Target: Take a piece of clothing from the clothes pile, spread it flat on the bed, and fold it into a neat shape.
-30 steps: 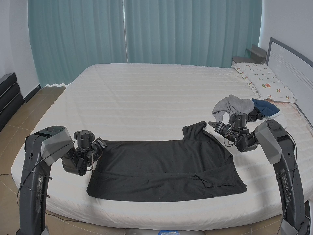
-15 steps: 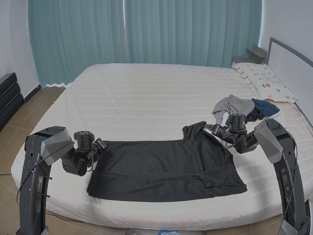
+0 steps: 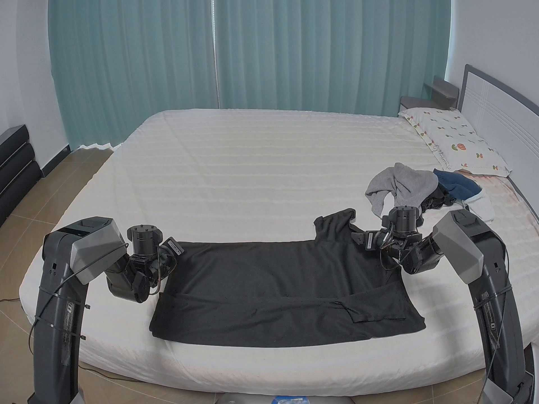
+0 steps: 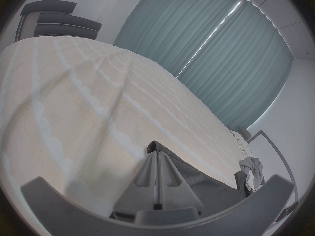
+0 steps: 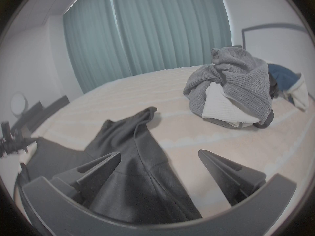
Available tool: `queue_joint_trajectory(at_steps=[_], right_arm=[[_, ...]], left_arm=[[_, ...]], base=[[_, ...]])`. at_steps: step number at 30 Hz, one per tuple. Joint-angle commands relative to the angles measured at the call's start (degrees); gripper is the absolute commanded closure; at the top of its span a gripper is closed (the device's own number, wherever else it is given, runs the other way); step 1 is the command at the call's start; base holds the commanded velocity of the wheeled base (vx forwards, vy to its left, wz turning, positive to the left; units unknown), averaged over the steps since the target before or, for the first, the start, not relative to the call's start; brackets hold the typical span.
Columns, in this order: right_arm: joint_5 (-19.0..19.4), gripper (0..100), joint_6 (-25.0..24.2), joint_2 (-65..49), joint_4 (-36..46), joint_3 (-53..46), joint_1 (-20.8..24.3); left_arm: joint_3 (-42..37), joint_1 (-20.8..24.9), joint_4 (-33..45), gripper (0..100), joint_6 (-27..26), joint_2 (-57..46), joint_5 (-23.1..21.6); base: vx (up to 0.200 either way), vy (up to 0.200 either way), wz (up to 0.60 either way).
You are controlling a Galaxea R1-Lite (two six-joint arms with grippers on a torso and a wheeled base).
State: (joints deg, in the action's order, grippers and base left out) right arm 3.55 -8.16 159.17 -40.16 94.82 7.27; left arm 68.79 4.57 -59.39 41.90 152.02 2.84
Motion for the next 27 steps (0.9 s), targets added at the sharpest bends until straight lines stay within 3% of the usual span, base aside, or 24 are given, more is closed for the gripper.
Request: queue_joint_trajectory(at_steps=[1, 10, 17, 20, 27], right_arm=[[-2.8, 0, 4.2, 2.6, -0.2, -0.4, -0.1], [-6.2, 0, 5.3, 2.8, 0.6, 1.8, -3.2], [-5.6, 0, 3.9, 2.4, -0.7, 3.3, -5.6], [-4.4, 0, -3.0, 1.3, -2.8, 3.4, -4.7], [-3.0, 0, -6.8, 0.8, -3.6, 3.3, -4.3]], left_arm=[[0.0, 0.0, -0.1, 100, 0.0, 0.2, 0.0], [0.0, 0.0, -0.1, 100, 0.0, 0.2, 0.1], [0.0, 0.0, -0.1, 100, 0.0, 0.2, 0.0], [0.0, 0.0, -0.1, 100, 0.0, 0.2, 0.0], [0.0, 0.0, -0.1, 100, 0.0, 0.2, 0.1]], base=[[0.0, 0.0, 0.0], [0.0, 0.0, 0.0], [0.0, 0.0, 0.0], [0.0, 0.0, 0.0], [0.0, 0.0, 0.0]])
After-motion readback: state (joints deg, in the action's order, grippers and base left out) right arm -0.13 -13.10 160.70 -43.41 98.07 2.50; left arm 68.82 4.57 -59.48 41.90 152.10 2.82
